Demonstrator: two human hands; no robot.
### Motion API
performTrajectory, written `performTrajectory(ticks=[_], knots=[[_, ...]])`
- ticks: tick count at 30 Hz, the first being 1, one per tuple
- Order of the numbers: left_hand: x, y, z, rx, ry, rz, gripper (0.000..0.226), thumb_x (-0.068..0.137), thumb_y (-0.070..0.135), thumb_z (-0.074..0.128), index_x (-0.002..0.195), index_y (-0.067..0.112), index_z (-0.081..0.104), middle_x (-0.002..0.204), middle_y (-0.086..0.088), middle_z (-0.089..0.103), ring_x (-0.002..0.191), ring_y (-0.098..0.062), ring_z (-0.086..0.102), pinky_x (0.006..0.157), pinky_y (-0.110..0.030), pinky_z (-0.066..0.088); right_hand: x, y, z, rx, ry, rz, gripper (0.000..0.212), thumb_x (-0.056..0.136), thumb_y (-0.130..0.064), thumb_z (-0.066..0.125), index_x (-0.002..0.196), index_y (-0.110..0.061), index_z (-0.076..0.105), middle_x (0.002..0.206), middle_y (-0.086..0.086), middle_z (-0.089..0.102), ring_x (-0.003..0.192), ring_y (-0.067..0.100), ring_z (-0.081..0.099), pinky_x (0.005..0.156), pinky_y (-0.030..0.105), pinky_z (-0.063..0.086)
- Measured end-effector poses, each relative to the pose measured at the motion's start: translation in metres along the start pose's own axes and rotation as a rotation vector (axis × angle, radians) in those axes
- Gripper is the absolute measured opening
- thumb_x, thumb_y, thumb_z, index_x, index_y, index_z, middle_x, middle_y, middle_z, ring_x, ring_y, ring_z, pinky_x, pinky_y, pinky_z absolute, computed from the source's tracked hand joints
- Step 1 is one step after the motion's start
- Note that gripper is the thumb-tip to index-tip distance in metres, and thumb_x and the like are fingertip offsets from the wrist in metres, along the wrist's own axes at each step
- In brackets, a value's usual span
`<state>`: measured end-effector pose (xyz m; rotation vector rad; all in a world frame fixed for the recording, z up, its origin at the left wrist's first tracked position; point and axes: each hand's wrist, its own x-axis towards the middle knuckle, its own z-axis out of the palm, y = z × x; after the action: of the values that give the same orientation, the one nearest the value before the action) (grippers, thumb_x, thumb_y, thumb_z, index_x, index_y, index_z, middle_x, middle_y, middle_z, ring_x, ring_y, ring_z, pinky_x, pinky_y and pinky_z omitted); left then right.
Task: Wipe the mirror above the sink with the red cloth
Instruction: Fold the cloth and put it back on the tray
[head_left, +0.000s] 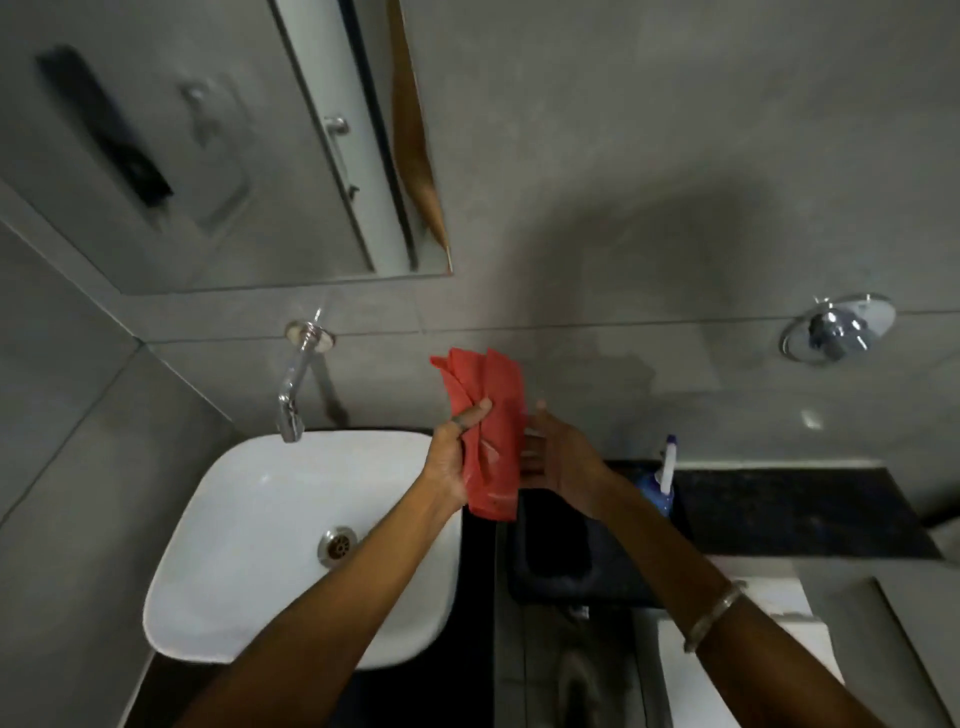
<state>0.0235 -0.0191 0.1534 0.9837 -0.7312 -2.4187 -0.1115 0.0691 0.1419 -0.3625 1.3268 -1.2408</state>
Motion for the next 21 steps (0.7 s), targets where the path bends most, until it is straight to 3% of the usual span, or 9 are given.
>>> performTrajectory(ticks=[3,6,8,10,12,14,18,19,21], knots=[[0.019,-0.030,-0.005,-0.006,-0.009,-0.031,0.023,0.083,0.010,0.067,0.100,0.001,0.080,0.095,-0.019,0.079,0.083,-0.032,0.078,0.081,-0.041,0.065,0.005,0.035,-0.012,-0.001,-0.047,-0.012,0.030,0.088,-0.036,0.069,0.117,-0.030,0.072,0.108,0.003,0.077,0.089,0.020,0.076,0.071,0.043,0.063],[0.042,-0.051,-0.018,0.231,0.064,-0.045,0.034,0.080,-0.002,0.065,0.112,0.008,0.071,0.093,-0.013,0.080,0.083,-0.030,0.078,0.074,-0.039,0.065,0.012,0.064,-0.035,-0.079,0.042,-0.050,0.058,0.087,-0.002,0.068,0.138,-0.029,0.058,0.123,0.007,0.075,0.107,0.025,0.072,0.085,0.049,0.062],[0.061,-0.065,-0.028,0.414,0.077,-0.042,0.060,0.079,-0.015,0.063,0.131,0.015,0.061,0.109,-0.012,0.077,0.099,-0.032,0.073,0.088,-0.046,0.062,0.020,0.083,-0.054,-0.145,0.074,-0.067,0.063,0.089,0.011,0.064,0.142,-0.020,0.053,0.126,0.010,0.071,0.112,0.025,0.067,0.096,0.046,0.057],[0.082,-0.080,-0.039,0.529,0.070,-0.065,0.090,0.074,-0.023,0.063,0.149,0.023,0.043,0.127,-0.014,0.068,0.113,-0.032,0.065,0.101,-0.054,0.053,0.033,0.104,-0.074,-0.301,0.089,-0.069,0.067,0.089,0.014,0.062,0.145,-0.020,0.047,0.131,0.008,0.066,0.117,0.023,0.065,0.102,0.040,0.055],[0.106,-0.097,-0.052,0.612,0.103,-0.092,0.096,0.076,-0.027,0.062,0.153,0.024,0.037,0.131,-0.013,0.064,0.119,-0.031,0.062,0.098,-0.051,0.054,0.048,0.123,-0.091,-0.429,0.084,-0.064,0.074,0.089,0.013,0.059,0.153,-0.017,0.040,0.139,0.010,0.062,0.123,0.024,0.064,0.106,0.040,0.054],[0.130,-0.116,-0.065,0.687,0.168,-0.136,0.091,0.081,-0.031,0.051,0.154,0.022,0.038,0.128,-0.012,0.064,0.117,-0.030,0.063,0.087,-0.041,0.058,0.065,0.144,-0.107,-0.487,0.109,-0.038,0.078,0.088,0.011,0.058,0.158,-0.018,0.036,0.143,0.009,0.060,0.127,0.024,0.062,0.110,0.044,0.051],[0.173,-0.147,-0.081,0.791,0.258,-0.207,0.087,0.083,-0.026,0.041,0.157,0.020,0.040,0.100,-0.004,0.066,0.081,-0.013,0.063,0.054,-0.017,0.052,0.099,0.185,-0.133,-0.583,0.191,0.039,0.080,0.088,0.003,0.061,0.159,-0.024,0.035,0.143,0.005,0.060,0.120,0.013,0.059,0.102,0.029,0.049],[0.181,-0.150,-0.084,0.806,0.266,-0.217,0.087,0.085,-0.025,0.041,0.159,0.022,0.038,0.109,-0.006,0.067,0.087,-0.015,0.065,0.055,-0.017,0.053,0.105,0.191,-0.138,-0.609,0.193,0.068,0.080,0.089,0.001,0.062,0.160,-0.023,0.033,0.143,0.007,0.060,0.120,0.016,0.060,0.103,0.031,0.050],[0.190,-0.157,-0.089,0.833,0.280,-0.251,0.083,0.093,-0.018,0.046,0.163,0.022,0.028,0.143,-0.012,0.058,0.121,-0.026,0.063,0.071,-0.022,0.056,0.116,0.203,-0.146,-0.671,0.171,0.148,0.076,0.092,-0.004,0.061,0.160,-0.021,0.032,0.142,0.009,0.060,0.123,0.026,0.062,0.105,0.036,0.051]])
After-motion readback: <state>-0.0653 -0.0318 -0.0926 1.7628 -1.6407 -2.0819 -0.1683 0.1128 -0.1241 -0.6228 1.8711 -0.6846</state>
